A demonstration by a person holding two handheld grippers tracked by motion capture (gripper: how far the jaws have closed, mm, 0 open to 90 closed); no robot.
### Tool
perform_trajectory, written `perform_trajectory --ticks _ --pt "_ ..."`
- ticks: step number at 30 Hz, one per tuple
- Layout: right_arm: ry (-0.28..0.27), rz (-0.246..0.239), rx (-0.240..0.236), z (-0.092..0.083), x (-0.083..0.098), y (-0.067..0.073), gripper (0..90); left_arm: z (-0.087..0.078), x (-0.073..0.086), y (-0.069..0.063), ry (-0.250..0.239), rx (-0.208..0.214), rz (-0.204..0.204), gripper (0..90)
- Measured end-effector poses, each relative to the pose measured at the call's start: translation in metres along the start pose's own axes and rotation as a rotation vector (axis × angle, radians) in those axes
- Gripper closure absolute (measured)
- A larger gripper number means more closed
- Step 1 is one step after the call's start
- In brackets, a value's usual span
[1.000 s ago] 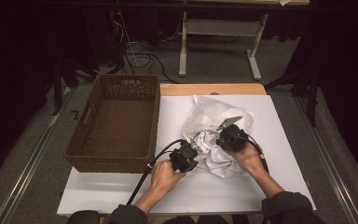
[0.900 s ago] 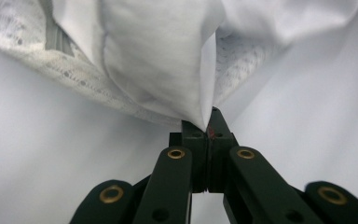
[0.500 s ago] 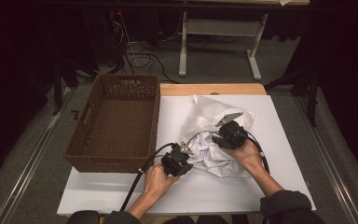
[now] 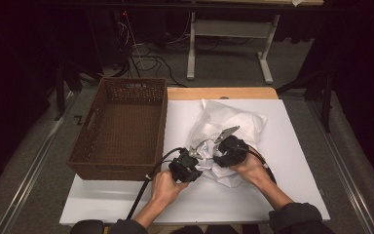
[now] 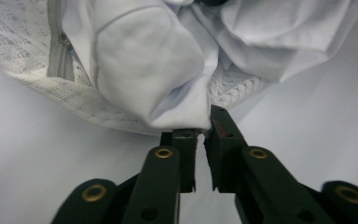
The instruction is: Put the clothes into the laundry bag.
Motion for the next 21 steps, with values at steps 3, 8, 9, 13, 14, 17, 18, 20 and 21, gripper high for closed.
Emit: perform_trajectory --ticks 3,8,9,13,14,17,18,20,21 --pt "0.027 0.018 0.011 0.008 0.004 -0.006 62.5 -0.004 -0.001 0.001 0.0 -0.03 -0.013 76.0" --pt "0.01 0.025 0.017 0.002 0.007 -0.015 78.1 -0.009 0.0 0.004 0.0 -0.044 -0.029 68.8" --pt "0.005 0.03 0.009 0.001 0.009 -0.018 78.9 -0.011 0.0 0.004 -0.001 -0.046 -0.034 67.5" --pt "-0.012 0.084 -0.035 -0.004 0.019 -0.031 79.7 -0.016 -0.002 0.005 -0.007 -0.054 -0.044 63.2" --pt "-0.008 0.096 -0.04 -0.005 0.022 -0.032 79.7 -0.016 -0.002 0.006 -0.008 -0.06 -0.051 62.8" --pt "-0.012 0.089 -0.048 -0.007 0.025 -0.035 79.7 -0.019 -0.004 0.007 -0.04 -0.091 -0.066 62.3" --pt "-0.009 0.093 -0.053 -0.007 0.025 -0.035 79.6 -0.02 -0.004 0.009 -0.047 -0.101 -0.073 62.3" --pt "-0.01 0.091 -0.062 -0.008 0.027 -0.037 79.6 -0.019 -0.005 0.011 -0.048 -0.111 -0.092 61.9" --pt "-0.013 0.091 -0.063 -0.008 0.027 -0.037 79.6 -0.018 -0.007 0.013 -0.042 -0.119 -0.103 61.3"
Point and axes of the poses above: each handheld gripper's, and its own axes: z roughly forward along the jaws, x roughly out of its underside, y roughly to its left, the point moved 2 cm from there along z, roughly forward along the jaws
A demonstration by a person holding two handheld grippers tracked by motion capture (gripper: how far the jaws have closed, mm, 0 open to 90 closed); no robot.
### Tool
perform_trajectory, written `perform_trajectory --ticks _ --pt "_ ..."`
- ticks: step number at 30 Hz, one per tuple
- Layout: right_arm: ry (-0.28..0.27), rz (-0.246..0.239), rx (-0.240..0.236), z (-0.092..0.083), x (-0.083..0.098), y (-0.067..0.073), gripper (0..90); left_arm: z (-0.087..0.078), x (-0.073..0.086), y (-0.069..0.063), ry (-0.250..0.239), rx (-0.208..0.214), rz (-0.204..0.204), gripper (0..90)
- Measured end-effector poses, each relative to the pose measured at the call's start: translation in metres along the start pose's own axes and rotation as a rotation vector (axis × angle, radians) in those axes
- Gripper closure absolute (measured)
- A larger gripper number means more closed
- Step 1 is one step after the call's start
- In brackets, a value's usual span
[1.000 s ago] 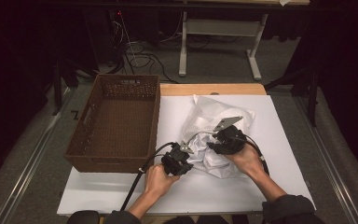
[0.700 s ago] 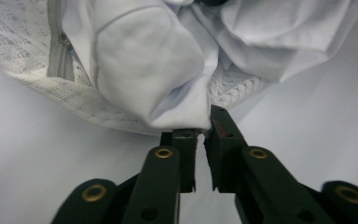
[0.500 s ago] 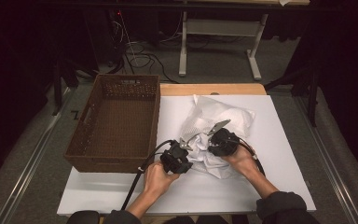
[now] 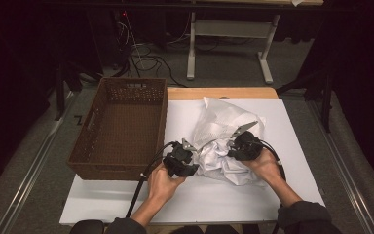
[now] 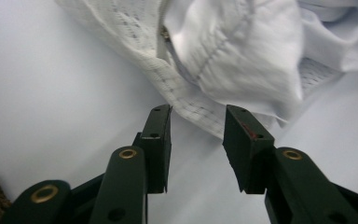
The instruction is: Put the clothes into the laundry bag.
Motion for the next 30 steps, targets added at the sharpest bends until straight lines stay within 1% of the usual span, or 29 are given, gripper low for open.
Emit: perform_trajectory --ticks 2,4,5,7,8,9,11,13,14,16,18,19,21,22,23,24,25,26,27,28,29,30 --pt "-0.002 0.0 -0.002 0.0 0.001 0.0 79.4 0.006 -0.003 0.002 0.02 -0.01 -0.018 59.2" --pt "0.001 0.004 -0.001 -0.001 0.001 0.002 79.2 0.013 -0.005 0.004 0.027 -0.016 -0.046 56.4" --pt "-0.001 0.007 -0.002 -0.001 0.001 0.002 78.9 0.016 -0.006 0.006 0.037 -0.013 -0.052 55.4" --pt "-0.005 0.008 -0.001 -0.001 0.001 0.003 77.3 0.023 -0.008 0.008 0.042 -0.002 -0.072 55.6" --pt "-0.007 0.008 -0.005 -0.001 0.001 0.003 76.0 0.027 -0.009 0.009 0.042 0.011 -0.085 56.7" --pt "-0.012 0.017 -0.012 -0.001 0.001 0.004 74.0 0.029 -0.009 0.009 0.045 0.024 -0.087 60.1" --pt "-0.022 0.011 -0.017 -0.003 0.0 0.007 69.2 0.032 -0.011 0.007 0.044 0.034 -0.07 69.7" --pt "-0.043 0.012 -0.013 -0.009 -0.001 0.012 61.7 0.032 -0.011 0.005 0.035 0.035 -0.053 82.5" --pt "-0.058 0.005 -0.014 -0.011 -0.002 0.015 59.1 0.031 -0.011 0.005 0.034 0.034 -0.047 85.1" --pt "-0.07 -0.015 -0.008 -0.015 -0.003 0.02 53.0 0.029 -0.011 0.005 0.034 0.034 -0.044 87.0" --pt "-0.077 -0.036 -0.013 -0.017 -0.004 0.027 47.6 0.025 -0.011 0.004 0.035 0.029 -0.03 87.7" --pt "-0.079 -0.053 -0.007 -0.016 -0.006 0.03 46.1 0.024 -0.011 0.004 0.031 0.028 -0.027 88.0" --pt "-0.07 -0.061 -0.004 -0.012 -0.009 0.033 44.4 0.02 -0.011 0.003 0.025 0.031 -0.024 88.3" --pt "-0.06 -0.055 -0.002 -0.01 -0.01 0.034 44.4 0.018 -0.011 0.003 0.021 0.031 -0.022 88.4" --pt "-0.047 -0.07 0.009 -0.005 -0.011 0.034 45.0 0.016 -0.012 0.003 0.013 0.032 -0.022 88.5" --pt "-0.024 -0.062 0.02 0.0 -0.012 0.035 47.7 0.014 -0.012 0.003 0.012 0.033 -0.016 88.6" --pt "-0.016 -0.069 0.034 0.004 -0.013 0.034 53.2 0.012 -0.012 0.003 0.004 0.032 -0.015 88.7" --pt "0.015 -0.087 0.068 0.009 -0.013 0.033 60.2 0.01 -0.012 0.003 0.004 0.034 -0.012 88.8" --pt "0.029 -0.099 0.089 0.012 -0.014 0.032 67.3 0.007 -0.011 0.003 0.0 0.033 -0.005 88.9" --pt "0.034 -0.108 0.1 0.015 -0.014 0.029 71.0 0.004 -0.011 0.002 -0.005 0.036 0.0 88.9" --pt "0.038 -0.093 0.102 0.017 -0.014 0.025 74.4 0.002 -0.01 0.002 -0.009 0.036 0.001 89.0" --pt "0.036 -0.095 0.104 0.017 -0.014 0.022 76.1 0.0 -0.01 0.002 -0.024 0.034 -0.004 89.2"
Point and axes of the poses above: each handheld gripper's, and its own axes: z roughly forward along the jaws, x roughly out of its underside, y roughly to its left, the point moved 2 cm from there along z, roughly forward along the jaws
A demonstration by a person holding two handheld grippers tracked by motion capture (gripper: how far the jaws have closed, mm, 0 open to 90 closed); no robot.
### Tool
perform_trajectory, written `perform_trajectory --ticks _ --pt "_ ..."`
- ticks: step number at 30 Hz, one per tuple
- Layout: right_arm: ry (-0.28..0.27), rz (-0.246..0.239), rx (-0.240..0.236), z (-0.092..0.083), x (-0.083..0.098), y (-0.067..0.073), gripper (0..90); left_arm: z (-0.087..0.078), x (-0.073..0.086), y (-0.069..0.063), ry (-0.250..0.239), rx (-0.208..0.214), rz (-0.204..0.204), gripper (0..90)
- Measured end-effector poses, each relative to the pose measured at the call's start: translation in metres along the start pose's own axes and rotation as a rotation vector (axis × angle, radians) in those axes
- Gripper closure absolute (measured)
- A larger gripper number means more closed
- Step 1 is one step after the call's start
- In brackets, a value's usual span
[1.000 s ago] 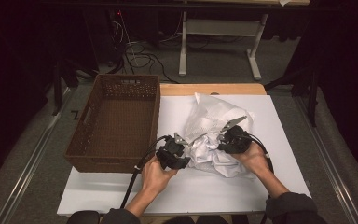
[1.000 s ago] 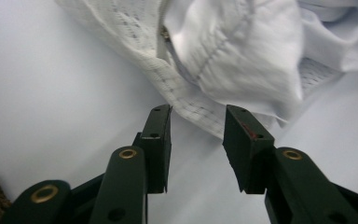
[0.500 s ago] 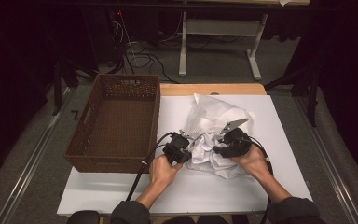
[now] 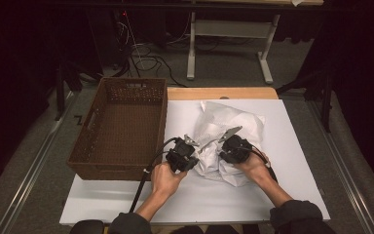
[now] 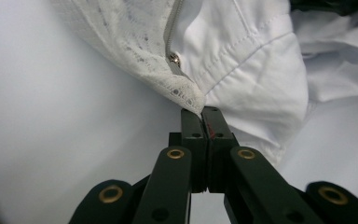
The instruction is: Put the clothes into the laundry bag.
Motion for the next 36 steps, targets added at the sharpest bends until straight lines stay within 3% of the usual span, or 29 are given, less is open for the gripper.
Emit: perform_trajectory --ticks 3,8,11,15,22,25,28,30,32,34,36 --pt "0.001 0.017 0.071 0.001 0.0 -0.007 80.0 -0.008 0.004 0.002 -0.013 0.002 0.0 89.5" --pt "-0.007 0.114 0.142 0.006 -0.001 -0.025 80.6 -0.015 0.006 -0.002 -0.023 0.01 0.012 89.6" --pt "0.007 0.118 0.17 0.01 -0.007 -0.027 78.4 -0.013 0.005 -0.001 -0.022 0.016 -0.004 89.5" --pt "-0.018 0.123 0.115 0.004 -0.005 -0.022 68.5 -0.01 0.005 0.001 -0.018 0.031 -0.007 89.1" --pt "-0.087 0.129 0.001 -0.028 0.003 -0.012 53.5 -0.005 0.004 0.001 0.005 0.027 -0.006 88.7" --pt "-0.064 0.107 -0.022 -0.029 0.003 -0.005 47.1 -0.002 0.004 0.0 0.005 0.025 -0.008 88.6" --pt "-0.011 0.09 -0.025 -0.018 0.001 0.0 45.0 -0.003 0.003 -0.001 0.005 0.029 0.0 88.6" --pt "0.019 0.079 -0.015 -0.008 -0.002 0.002 50.7 -0.005 0.003 -0.002 0.006 0.032 0.009 88.7" --pt "0.019 0.035 0.042 -0.001 -0.005 0.003 68.7 -0.006 0.004 -0.003 0.016 0.034 0.02 88.8" --pt "0.006 0.047 0.078 0.001 -0.009 0.0 81.7 -0.008 0.005 -0.004 0.021 0.038 0.026 89.0" --pt "-0.008 0.084 0.091 0.001 -0.013 -0.008 86.3 -0.011 0.007 -0.005 0.019 0.041 0.033 89.1"
Point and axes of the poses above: each handheld gripper's, and its own axes: z roughly forward along the jaws, x roughly out of its underside, y roughly to its left, the point moved 2 cm from there along z, roughly forward along the jaws
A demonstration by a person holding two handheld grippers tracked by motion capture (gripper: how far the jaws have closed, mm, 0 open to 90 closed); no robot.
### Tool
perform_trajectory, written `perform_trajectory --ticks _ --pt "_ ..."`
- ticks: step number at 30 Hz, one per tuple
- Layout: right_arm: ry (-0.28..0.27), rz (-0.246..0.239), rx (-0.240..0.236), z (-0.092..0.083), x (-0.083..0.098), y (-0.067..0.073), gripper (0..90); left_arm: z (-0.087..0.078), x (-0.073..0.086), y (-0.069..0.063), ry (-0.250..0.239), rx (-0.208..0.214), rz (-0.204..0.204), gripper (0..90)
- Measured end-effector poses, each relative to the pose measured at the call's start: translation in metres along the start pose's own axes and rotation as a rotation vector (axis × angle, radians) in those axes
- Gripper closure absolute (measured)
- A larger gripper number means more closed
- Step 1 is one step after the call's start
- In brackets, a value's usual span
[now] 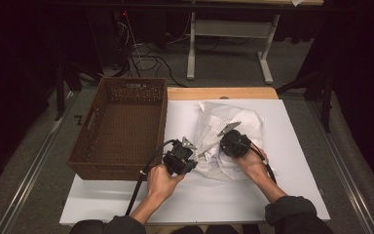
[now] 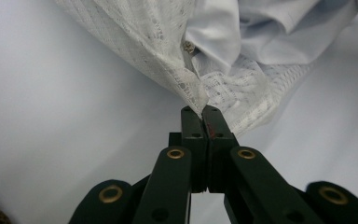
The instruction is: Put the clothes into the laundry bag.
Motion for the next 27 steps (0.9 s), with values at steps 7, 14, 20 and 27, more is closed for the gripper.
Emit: perform_trajectory --ticks 7,14,20,27 --pt "-0.015 0.045 0.062 0.01 -0.009 -0.012 87.5 -0.007 0.013 -0.002 -0.013 0.009 0.014 89.2" --pt "-0.017 0.002 -0.014 0.002 -0.007 -0.002 70.7 0.002 0.025 0.003 -0.026 0.043 -0.009 89.0" --pt "-0.041 0.004 -0.067 -0.02 -0.002 0.002 61.1 0.003 0.025 0.001 -0.027 0.048 -0.009 88.8" --pt "-0.027 -0.094 -0.129 -0.032 0.003 0.025 60.2 0.002 0.024 0.003 -0.046 0.065 -0.033 88.4"
Point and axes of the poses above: each handheld gripper's, and its own axes: z roughly forward along the jaws, x roughly out of its underside, y roughly to its left, the point moved 2 cm from there along z, roughly forward along the jaws
